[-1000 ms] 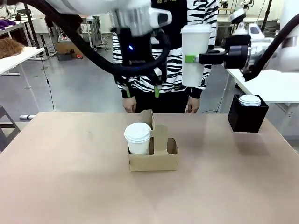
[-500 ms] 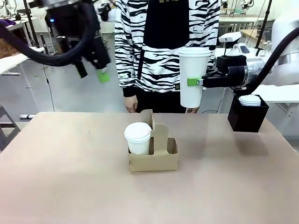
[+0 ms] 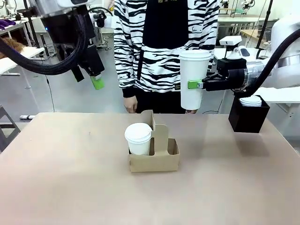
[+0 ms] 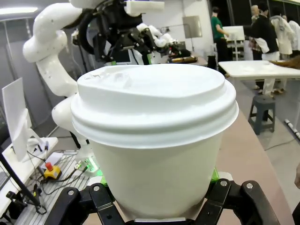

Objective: Pour a drink into a cup and package it in a carrier.
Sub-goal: Insert the held 600 ml Paper Cup into the Cup Carrier.

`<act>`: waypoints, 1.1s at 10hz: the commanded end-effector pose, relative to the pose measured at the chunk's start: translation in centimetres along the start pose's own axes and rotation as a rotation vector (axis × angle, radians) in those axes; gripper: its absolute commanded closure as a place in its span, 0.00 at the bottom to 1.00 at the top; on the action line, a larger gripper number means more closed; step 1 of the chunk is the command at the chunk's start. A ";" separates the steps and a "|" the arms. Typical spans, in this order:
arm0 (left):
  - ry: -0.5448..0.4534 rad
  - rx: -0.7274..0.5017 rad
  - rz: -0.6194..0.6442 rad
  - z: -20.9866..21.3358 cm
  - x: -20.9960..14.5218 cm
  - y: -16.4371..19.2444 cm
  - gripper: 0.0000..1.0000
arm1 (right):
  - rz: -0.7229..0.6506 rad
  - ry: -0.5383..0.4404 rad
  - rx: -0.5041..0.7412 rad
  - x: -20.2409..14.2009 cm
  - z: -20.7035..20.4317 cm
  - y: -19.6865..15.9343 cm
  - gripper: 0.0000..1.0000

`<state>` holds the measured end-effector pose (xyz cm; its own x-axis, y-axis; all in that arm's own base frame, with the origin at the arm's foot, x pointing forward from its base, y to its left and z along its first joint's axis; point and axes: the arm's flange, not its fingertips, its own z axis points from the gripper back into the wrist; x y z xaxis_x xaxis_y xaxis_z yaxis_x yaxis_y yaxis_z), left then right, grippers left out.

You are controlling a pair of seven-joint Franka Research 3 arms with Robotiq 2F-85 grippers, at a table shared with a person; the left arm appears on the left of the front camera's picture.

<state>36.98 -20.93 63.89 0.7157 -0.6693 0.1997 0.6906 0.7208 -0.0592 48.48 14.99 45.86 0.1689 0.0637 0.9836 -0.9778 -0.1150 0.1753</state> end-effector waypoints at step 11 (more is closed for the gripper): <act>-0.435 -0.052 -0.419 -8.2 -12.6 15.6 0.00 | 0.088 -0.119 0.237 -11.5 -6.8 -5.0 0.19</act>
<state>39.41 -2.87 53.13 0.2928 -0.7694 0.5677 0.9164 0.3952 0.0629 50.14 21.24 33.63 0.1327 -0.0481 0.9900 -0.9423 -0.3159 0.1110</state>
